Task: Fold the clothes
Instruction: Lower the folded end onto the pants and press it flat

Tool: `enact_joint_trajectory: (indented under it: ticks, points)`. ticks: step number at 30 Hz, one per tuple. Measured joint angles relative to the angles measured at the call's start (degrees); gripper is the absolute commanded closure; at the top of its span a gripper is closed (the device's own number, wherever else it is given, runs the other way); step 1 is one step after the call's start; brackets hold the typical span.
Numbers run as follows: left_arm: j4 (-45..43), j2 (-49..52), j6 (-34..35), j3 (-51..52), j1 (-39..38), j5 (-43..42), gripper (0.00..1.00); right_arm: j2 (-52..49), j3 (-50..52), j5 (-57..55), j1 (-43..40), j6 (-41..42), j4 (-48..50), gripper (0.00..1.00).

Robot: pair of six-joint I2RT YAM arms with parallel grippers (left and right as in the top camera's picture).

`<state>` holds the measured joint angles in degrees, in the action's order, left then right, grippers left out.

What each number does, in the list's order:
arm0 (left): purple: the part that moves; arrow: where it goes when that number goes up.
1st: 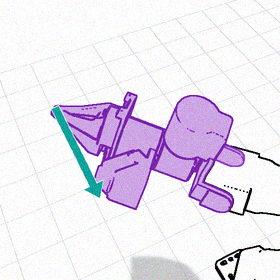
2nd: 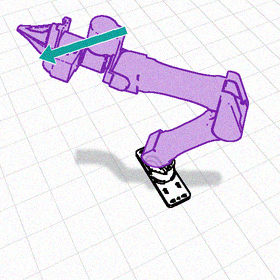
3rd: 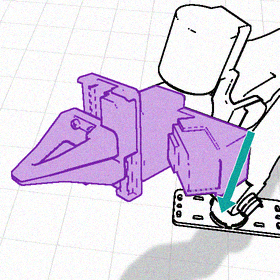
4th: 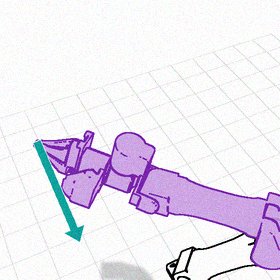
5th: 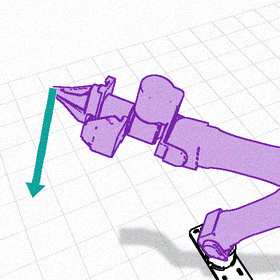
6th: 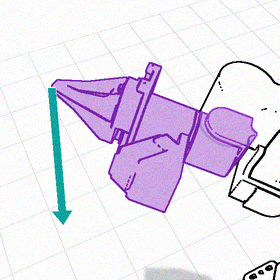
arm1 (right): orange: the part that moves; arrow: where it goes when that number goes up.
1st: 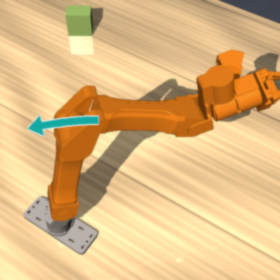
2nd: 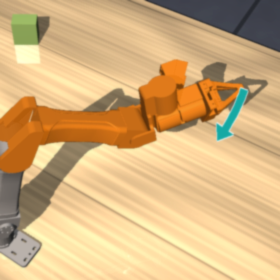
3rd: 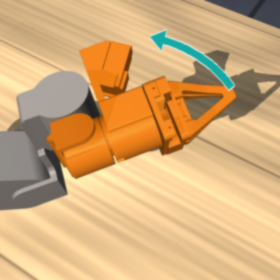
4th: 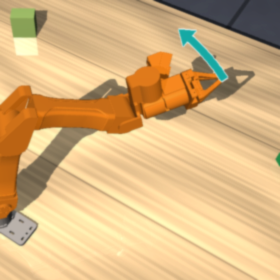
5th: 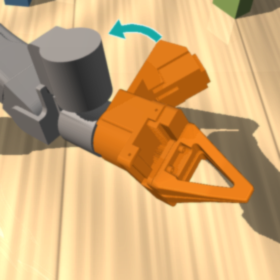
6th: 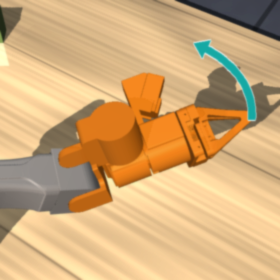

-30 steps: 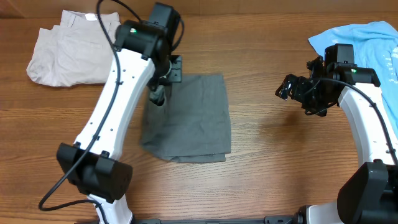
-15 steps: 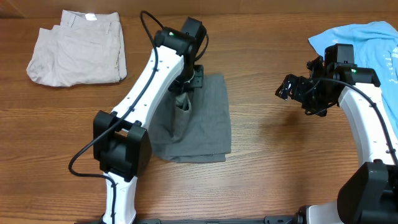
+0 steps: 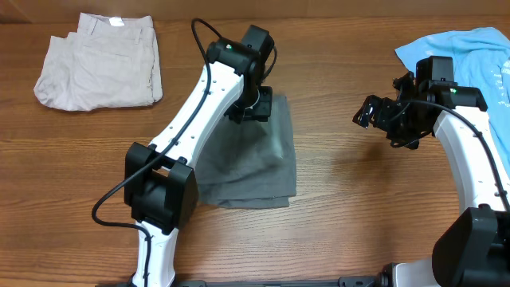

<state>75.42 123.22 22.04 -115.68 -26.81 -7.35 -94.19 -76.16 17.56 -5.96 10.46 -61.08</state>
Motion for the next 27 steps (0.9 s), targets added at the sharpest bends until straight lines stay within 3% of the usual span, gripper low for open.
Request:
enact_joint_trajectory:
  ticks: [6, 8, 12, 16, 17, 19, 20, 21, 22, 27]
  points:
    - [-0.3, 1.0, -1.7, 0.0, -0.7, -2.3, 0.51, 0.0, 0.0, 0.0, 0.0, 0.0, 0.0, 0.00]
    - [-0.2, 1.0, -2.4, -0.2, -0.6, -2.8, 0.35, 0.0, 0.0, 0.0, 0.0, 0.0, 0.0, 0.00]
    - [0.0, 1.0, -3.6, -1.0, 0.3, -4.1, 0.16, 0.0, 0.0, 0.0, 0.0, 0.0, 0.0, 0.00]
    - [-0.5, 1.0, -4.3, -1.3, 1.7, -4.9, 0.15, 0.0, 0.0, 0.0, 0.0, 0.0, 0.0, 0.00]
    - [-0.8, 1.0, -4.3, -1.3, 1.8, -5.0, 0.26, 0.0, 0.0, 0.0, 0.0, 0.0, 0.0, 0.00]
    - [-2.6, 1.0, -4.5, -1.3, 2.0, -5.1, 0.63, 0.0, 0.0, 0.0, 0.0, 0.0, 0.0, 0.00]
    - [-3.6, 1.0, -4.6, -1.3, 1.9, -5.1, 0.73, 0.0, 0.0, 0.0, 0.0, 0.0, 0.0, 0.00]
    - [-4.8, 1.0, -4.7, -1.2, 1.8, -5.1, 0.91, 0.0, 0.0, 0.0, 0.0, 0.0, 0.0, 0.00]
    - [-6.0, 1.0, -4.9, -1.2, 1.7, -5.1, 0.96, 0.0, 0.0, 0.0, 0.0, 0.0, 0.0, 0.00]
    - [-11.2, 1.2, -4.3, -1.1, 1.4, -5.5, 0.96, 0.0, 0.0, 0.0, 0.0, 0.0, 0.0, 0.00]
